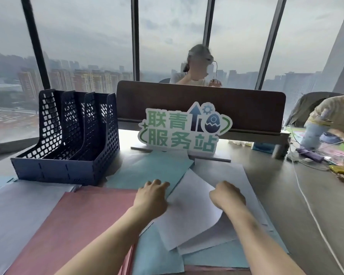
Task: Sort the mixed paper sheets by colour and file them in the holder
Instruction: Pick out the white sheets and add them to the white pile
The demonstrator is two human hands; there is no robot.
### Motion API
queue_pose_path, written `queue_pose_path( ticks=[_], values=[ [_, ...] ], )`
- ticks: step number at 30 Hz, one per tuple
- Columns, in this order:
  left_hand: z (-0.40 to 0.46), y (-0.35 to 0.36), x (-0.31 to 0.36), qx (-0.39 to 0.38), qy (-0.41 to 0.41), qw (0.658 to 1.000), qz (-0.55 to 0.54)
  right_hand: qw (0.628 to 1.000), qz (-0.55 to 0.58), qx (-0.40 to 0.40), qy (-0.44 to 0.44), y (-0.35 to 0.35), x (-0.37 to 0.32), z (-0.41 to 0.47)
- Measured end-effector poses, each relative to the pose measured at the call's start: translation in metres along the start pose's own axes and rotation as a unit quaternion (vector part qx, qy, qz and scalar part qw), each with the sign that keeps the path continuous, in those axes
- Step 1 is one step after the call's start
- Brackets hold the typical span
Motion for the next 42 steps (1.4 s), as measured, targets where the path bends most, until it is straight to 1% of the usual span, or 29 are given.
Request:
queue_pose_path(
  ticks=[3,6,8,10,13,19,20,22,25,27,29,30,31,32,33,34,35,37,39,40,41,42],
  values=[
    [0.004,0.005,0.023,-0.025,0.042,0.998,-0.040,0.998,-0.023,-0.024,0.047,0.001,0.015,0.007],
    [0.005,0.012,0.033,-0.048,0.045,0.998,-0.025,0.995,-0.024,-0.061,0.075,0.011,0.018,0.009],
    [0.005,0.013,0.035,-0.046,0.043,0.998,-0.013,0.995,-0.011,-0.074,0.070,0.011,0.017,0.013],
    [0.005,0.014,0.035,-0.044,0.041,0.998,-0.012,0.994,0.022,-0.084,0.070,0.010,0.018,0.016],
    [0.005,0.016,0.035,-0.037,0.037,0.999,-0.015,0.987,0.078,-0.122,0.071,0.015,0.021,0.020],
    [0.006,0.017,0.035,-0.020,0.023,0.998,-0.050,0.983,0.115,-0.138,0.032,0.010,0.020,0.024],
    [0.007,0.016,0.034,-0.017,0.018,0.998,-0.064,0.986,0.105,-0.128,0.025,0.005,0.021,0.024],
    [0.009,0.014,0.031,-0.006,-0.006,0.993,-0.119,0.993,0.087,-0.077,0.011,-0.012,0.028,0.026],
    [0.015,0.011,0.024,0.007,-0.055,0.977,-0.204,0.996,0.088,0.023,-0.005,-0.050,0.040,0.025],
    [0.018,0.008,0.024,0.012,-0.074,0.966,-0.248,0.990,0.104,0.094,-0.013,-0.079,0.047,0.019],
    [0.022,0.007,0.025,0.014,-0.097,0.943,-0.317,0.978,0.144,0.148,-0.033,-0.106,0.049,0.010],
    [0.025,0.008,0.027,0.010,-0.112,0.926,-0.362,0.970,0.165,0.171,-0.046,-0.118,0.050,0.006],
    [0.026,0.010,0.027,0.000,-0.126,0.898,-0.422,0.962,0.190,0.188,-0.062,-0.128,0.049,0.002],
    [0.026,0.011,0.030,-0.015,-0.137,0.857,-0.497,0.951,0.224,0.198,-0.075,-0.137,0.048,-0.001],
    [0.026,0.014,0.035,-0.036,-0.147,0.808,-0.569,0.940,0.259,0.204,-0.087,-0.144,0.047,-0.004],
    [0.027,0.016,0.040,-0.060,-0.154,0.765,-0.623,0.927,0.299,0.206,-0.094,-0.147,0.047,-0.005],
    [0.027,0.016,0.045,-0.079,-0.155,0.732,-0.659,0.914,0.334,0.208,-0.095,-0.149,0.047,-0.006],
    [0.028,0.012,0.055,-0.111,-0.145,0.684,-0.706,0.889,0.392,0.212,-0.101,-0.151,0.048,-0.010],
    [0.027,0.002,0.065,-0.131,-0.121,0.639,-0.748,0.869,0.439,0.199,-0.113,-0.150,0.047,-0.013],
    [0.027,-0.004,0.068,-0.126,-0.112,0.623,-0.764,0.865,0.452,0.181,-0.122,-0.146,0.044,-0.013],
    [0.029,-0.010,0.066,-0.104,-0.111,0.618,-0.771,0.863,0.463,0.154,-0.132,-0.142,0.039,-0.014],
    [0.030,-0.018,0.061,-0.067,-0.117,0.627,-0.767,0.860,0.476,0.123,-0.136,-0.134,0.035,-0.013]
  ],
)
Point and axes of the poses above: each hand's wrist, its own z-axis towards the middle knuckle, its own y-axis out of the palm, x = y × z, the point moved 8 cm from there along z, towards the middle knuckle, and after that the axes turned 5 degrees about z, right-handed, at the moved point
